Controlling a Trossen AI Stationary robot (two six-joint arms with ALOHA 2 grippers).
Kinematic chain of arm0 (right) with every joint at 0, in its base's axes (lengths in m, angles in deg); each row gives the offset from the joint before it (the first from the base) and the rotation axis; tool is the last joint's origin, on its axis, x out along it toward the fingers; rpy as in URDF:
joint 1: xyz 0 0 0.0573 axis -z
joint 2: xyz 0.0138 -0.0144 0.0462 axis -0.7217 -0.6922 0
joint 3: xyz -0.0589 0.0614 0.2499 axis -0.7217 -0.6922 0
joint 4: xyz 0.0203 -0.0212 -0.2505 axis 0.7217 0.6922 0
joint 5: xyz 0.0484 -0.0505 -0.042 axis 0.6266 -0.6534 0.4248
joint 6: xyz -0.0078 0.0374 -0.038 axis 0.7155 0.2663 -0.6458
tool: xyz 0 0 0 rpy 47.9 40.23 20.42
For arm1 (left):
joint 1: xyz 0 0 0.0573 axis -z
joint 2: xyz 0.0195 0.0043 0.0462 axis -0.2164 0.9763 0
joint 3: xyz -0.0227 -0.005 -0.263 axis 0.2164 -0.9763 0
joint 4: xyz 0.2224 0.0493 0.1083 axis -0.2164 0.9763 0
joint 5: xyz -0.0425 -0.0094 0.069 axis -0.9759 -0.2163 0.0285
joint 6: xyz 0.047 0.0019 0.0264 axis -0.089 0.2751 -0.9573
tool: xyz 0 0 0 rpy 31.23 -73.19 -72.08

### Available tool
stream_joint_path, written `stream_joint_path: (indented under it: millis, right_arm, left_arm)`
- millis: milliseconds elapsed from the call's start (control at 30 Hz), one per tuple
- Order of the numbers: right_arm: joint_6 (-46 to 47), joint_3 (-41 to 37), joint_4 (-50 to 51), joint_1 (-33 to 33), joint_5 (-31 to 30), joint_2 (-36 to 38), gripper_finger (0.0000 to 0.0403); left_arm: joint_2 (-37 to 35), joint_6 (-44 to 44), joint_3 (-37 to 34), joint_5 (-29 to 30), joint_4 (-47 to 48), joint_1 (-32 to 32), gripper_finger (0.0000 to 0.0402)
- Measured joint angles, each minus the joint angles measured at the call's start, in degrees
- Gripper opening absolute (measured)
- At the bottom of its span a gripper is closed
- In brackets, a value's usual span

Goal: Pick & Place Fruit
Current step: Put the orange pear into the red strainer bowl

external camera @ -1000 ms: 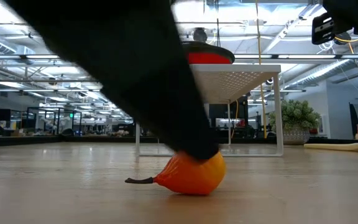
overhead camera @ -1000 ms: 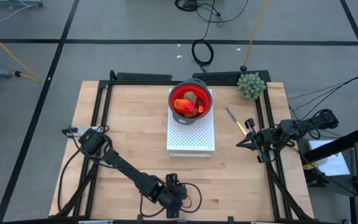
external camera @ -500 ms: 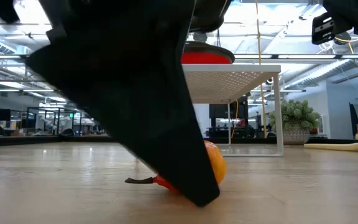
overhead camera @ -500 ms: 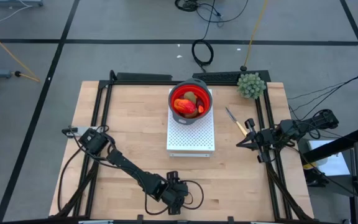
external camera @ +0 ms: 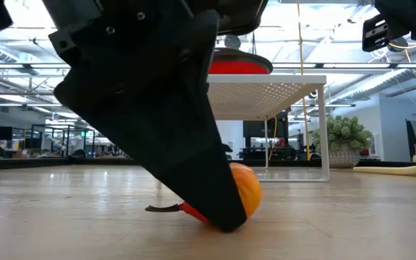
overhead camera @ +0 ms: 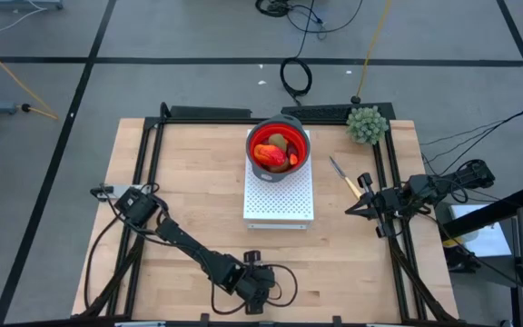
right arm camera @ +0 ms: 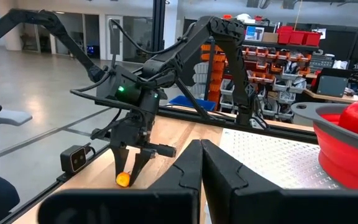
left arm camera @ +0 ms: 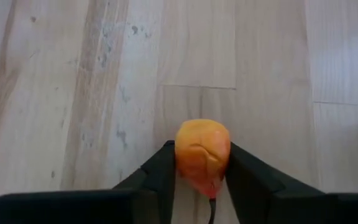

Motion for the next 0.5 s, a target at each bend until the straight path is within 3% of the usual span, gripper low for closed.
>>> stream_joint_path:
  millis: [200,367,500]
  right_arm:
    - [0.0,0.0,0.0,0.0,0.0,0.0,0.0]
    - [0.0,0.0,0.0,0.0,0.0,0.0,0.0]
    - [0.0,0.0,0.0,0.0,0.0,0.0,0.0]
  left_arm:
    - [-2.4,-5.8,-0.1,-0.2,3.8,-0.5,0.0088]
    - [-6.7,-6.9,-0.1,0.0,9.6,-1.4,0.0087]
    - [-10.6,-13.4,-0.1,0.3,10.6,-1.5,0.0091]
